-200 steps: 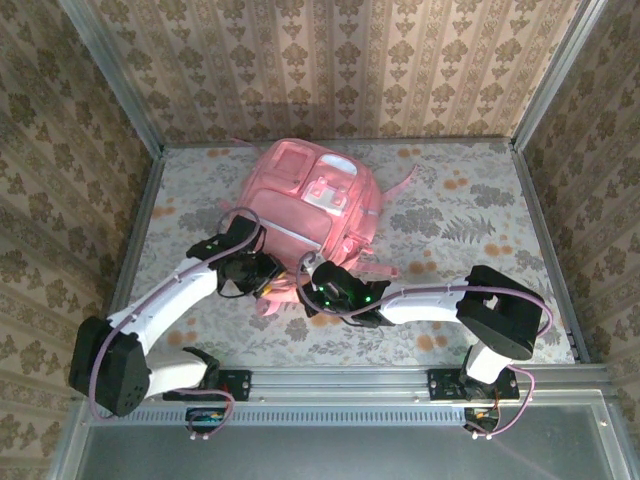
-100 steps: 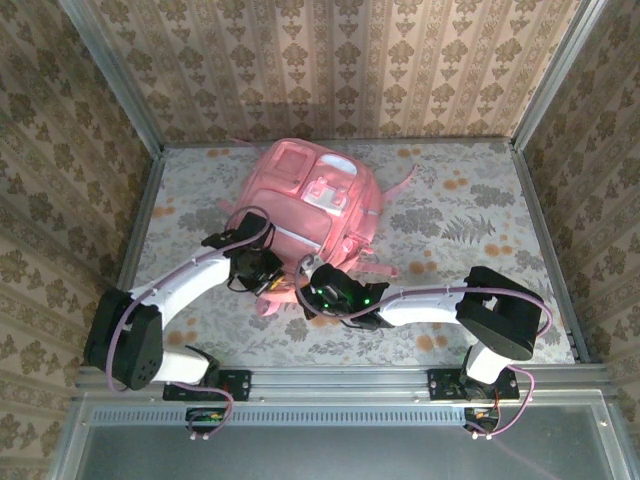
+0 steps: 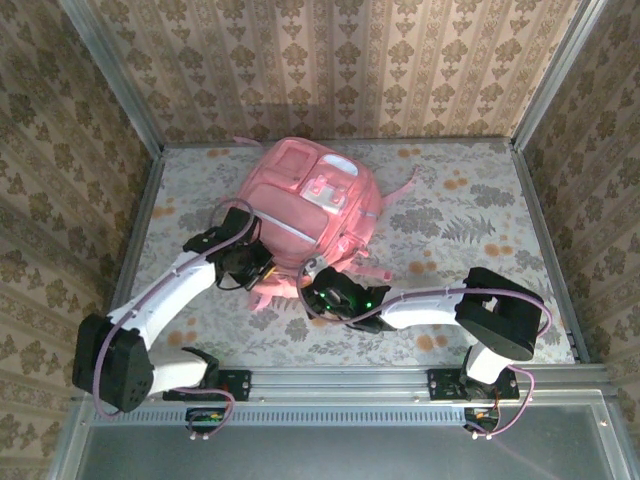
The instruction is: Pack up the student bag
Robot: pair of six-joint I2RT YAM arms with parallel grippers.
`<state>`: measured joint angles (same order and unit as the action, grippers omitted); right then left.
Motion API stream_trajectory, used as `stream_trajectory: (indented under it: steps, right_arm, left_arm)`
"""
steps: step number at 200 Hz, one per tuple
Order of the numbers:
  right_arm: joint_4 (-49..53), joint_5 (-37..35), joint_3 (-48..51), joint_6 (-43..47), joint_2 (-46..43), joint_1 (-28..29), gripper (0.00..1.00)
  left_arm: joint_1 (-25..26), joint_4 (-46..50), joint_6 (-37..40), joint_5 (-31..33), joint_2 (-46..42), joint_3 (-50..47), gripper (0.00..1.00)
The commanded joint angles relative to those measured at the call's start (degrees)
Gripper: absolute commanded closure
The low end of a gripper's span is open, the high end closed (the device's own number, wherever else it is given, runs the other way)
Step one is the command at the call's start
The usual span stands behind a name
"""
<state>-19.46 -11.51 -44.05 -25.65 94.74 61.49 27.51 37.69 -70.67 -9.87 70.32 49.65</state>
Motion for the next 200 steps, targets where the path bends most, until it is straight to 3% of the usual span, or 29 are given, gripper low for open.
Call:
stream_trajectory:
  steps: [1, 29, 50, 66, 73, 87, 92, 122, 200]
  right_arm:
    - [1.8, -3.7, 2.3, 0.9, -1.4, -0.9, 1.00]
    - [0.2, -3.5, 3.9, 1.4, -2.7, -3.0, 1.00]
    - [-5.2, 3.6, 5.3, 3.7, -3.1, -3.5, 1.00]
    - [-15.6, 11.7, 8.5, 7.4, -3.4, -3.6, 1.00]
    - [-21.6, 13.6, 10.1, 8.1, -3.1, -3.6, 0.89]
    - [-28.2, 17.5, 11.0, 6.6, -2.0, -4.6, 0.53]
    - [-27.5, 19.5, 10.2, 5.0, -1.6, -5.5, 0.47]
    - [-25.3, 31.2, 5.4, -7.6, 2.3, -11.5, 0.50]
    - [-30.6, 36.8, 3.7, -19.1, 9.6, -14.7, 0.52]
  left_arm:
    - [-1.0, 0.6, 1.5, 2.6, -2.4, 2.5, 1.00]
    - [-1.0, 0.3, 1.4, 2.2, -3.6, 1.7, 1.00]
    - [-1.0, -0.8, 1.0, 1.0, -3.3, 0.9, 1.00]
    - [-1.0, -1.7, 1.0, 0.3, -2.9, 0.6, 1.00]
    - [-0.8, -2.0, 1.0, 0.2, -2.7, 0.6, 1.00]
    - [-0.4, -2.3, 1.1, -0.2, -2.6, 0.8, 1.00]
    - [-0.3, -2.4, 1.1, -0.3, -2.6, 0.8, 1.00]
    - [0.1, -2.8, 0.9, -0.8, -2.8, 0.9, 1.00]
    - [0.3, -3.2, 0.7, -1.5, -2.8, 1.6, 1.00]
